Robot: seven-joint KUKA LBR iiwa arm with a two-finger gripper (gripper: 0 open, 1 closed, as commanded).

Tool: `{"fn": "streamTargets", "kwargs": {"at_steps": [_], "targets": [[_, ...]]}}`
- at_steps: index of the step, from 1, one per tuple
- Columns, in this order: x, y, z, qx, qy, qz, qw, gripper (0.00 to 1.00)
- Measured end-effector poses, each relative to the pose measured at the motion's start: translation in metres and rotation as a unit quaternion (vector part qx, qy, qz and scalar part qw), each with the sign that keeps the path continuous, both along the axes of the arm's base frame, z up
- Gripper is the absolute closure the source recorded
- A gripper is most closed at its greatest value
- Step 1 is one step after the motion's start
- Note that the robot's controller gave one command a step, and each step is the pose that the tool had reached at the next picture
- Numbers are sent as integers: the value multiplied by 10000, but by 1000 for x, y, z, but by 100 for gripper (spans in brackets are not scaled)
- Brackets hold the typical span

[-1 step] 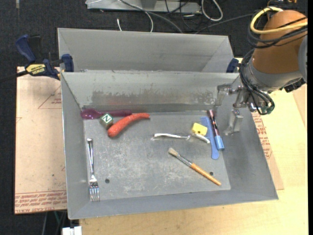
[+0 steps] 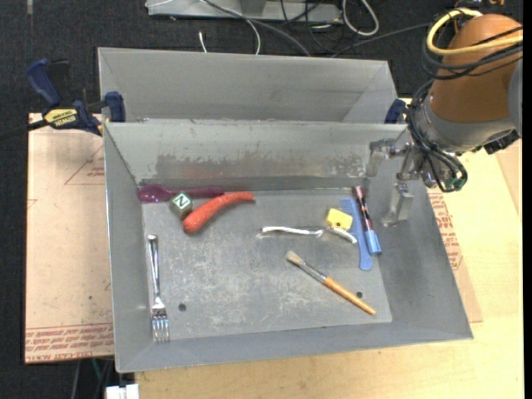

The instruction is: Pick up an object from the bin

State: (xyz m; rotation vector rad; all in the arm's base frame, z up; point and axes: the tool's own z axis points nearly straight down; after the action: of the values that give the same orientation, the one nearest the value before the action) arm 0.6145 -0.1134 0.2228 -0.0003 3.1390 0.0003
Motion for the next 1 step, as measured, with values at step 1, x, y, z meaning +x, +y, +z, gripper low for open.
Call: {"fn": "streamTargets", "kwargs": {"at_steps": [1], "targets": [[26, 25, -136, 8, -20, -447, 9990, 0]]}}
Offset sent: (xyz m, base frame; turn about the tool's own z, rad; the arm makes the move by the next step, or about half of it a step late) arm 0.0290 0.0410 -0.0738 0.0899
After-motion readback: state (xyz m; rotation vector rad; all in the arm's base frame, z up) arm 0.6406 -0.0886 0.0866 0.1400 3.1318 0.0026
